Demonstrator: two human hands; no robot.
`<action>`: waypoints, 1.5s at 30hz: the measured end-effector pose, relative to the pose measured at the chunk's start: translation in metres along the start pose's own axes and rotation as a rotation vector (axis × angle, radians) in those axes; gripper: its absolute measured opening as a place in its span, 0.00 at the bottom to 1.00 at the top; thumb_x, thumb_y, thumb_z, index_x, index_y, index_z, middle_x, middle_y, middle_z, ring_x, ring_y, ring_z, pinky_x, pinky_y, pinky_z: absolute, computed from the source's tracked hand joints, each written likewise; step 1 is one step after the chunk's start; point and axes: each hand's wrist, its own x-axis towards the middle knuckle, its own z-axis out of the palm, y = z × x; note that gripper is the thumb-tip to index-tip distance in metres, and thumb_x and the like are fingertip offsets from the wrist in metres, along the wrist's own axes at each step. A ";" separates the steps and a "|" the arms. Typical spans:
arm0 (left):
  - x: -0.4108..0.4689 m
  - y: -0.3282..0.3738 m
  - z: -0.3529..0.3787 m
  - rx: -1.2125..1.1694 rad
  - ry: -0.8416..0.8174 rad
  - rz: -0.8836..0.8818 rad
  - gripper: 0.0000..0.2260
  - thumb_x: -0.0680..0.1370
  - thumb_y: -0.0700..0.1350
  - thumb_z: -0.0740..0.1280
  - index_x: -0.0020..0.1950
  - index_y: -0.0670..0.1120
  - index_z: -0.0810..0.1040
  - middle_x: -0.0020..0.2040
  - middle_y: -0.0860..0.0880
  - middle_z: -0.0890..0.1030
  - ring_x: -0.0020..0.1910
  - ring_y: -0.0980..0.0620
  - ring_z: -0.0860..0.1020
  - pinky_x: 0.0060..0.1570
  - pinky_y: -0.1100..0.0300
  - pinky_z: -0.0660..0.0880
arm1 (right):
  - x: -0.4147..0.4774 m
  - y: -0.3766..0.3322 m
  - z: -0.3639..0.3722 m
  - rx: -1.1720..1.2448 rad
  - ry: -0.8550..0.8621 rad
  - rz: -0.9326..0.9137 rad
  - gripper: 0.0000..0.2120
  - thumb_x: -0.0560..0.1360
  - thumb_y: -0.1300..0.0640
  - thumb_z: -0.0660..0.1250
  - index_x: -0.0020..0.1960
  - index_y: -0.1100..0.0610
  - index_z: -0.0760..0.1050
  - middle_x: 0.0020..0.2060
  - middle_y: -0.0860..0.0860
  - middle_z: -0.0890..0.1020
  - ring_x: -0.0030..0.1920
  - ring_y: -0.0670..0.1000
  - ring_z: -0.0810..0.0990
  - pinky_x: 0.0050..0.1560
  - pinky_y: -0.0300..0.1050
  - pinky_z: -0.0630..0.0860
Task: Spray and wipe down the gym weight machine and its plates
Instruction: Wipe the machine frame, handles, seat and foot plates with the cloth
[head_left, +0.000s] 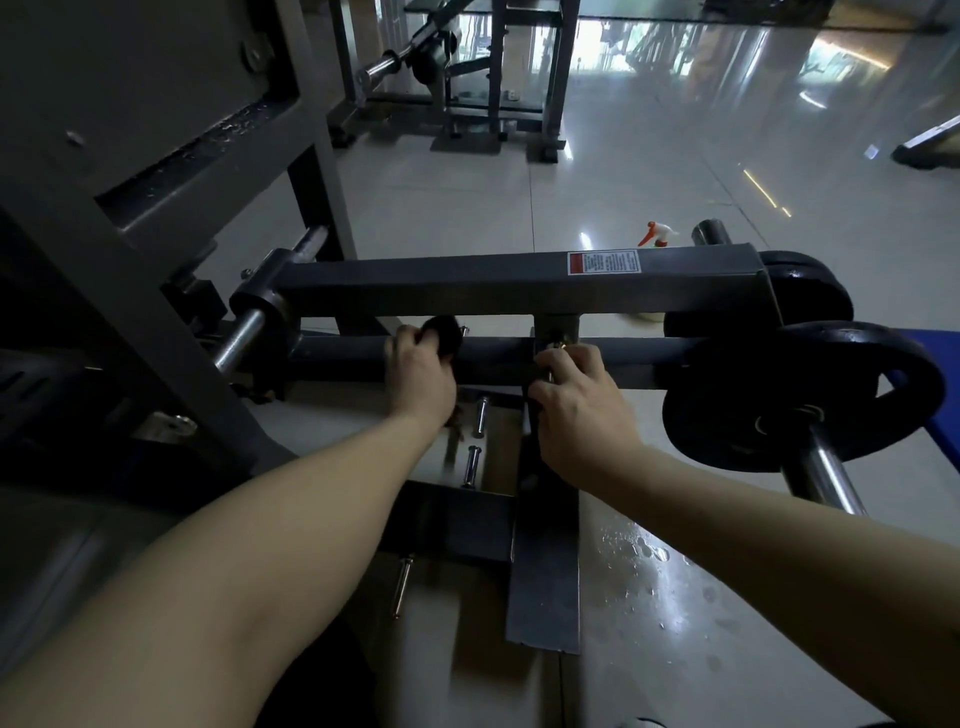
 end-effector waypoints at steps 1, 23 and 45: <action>0.003 -0.001 -0.002 -0.049 0.045 -0.053 0.13 0.81 0.41 0.66 0.66 0.41 0.79 0.68 0.39 0.72 0.70 0.39 0.68 0.71 0.49 0.66 | 0.000 0.000 0.000 0.006 -0.002 -0.001 0.11 0.68 0.60 0.73 0.50 0.59 0.85 0.64 0.59 0.78 0.66 0.65 0.68 0.53 0.63 0.79; 0.015 -0.039 -0.004 0.455 -0.099 0.170 0.21 0.84 0.47 0.57 0.78 0.47 0.67 0.76 0.48 0.70 0.76 0.49 0.66 0.74 0.51 0.57 | -0.006 0.003 0.000 -0.008 -0.076 -0.025 0.13 0.70 0.55 0.72 0.54 0.56 0.82 0.69 0.57 0.74 0.71 0.65 0.64 0.60 0.60 0.78; 0.040 -0.111 -0.035 0.427 -0.152 -0.180 0.23 0.83 0.43 0.57 0.79 0.44 0.63 0.79 0.45 0.66 0.78 0.45 0.63 0.74 0.45 0.65 | -0.009 -0.002 0.000 0.044 0.032 -0.037 0.13 0.72 0.58 0.64 0.53 0.60 0.81 0.68 0.61 0.74 0.70 0.69 0.64 0.62 0.63 0.75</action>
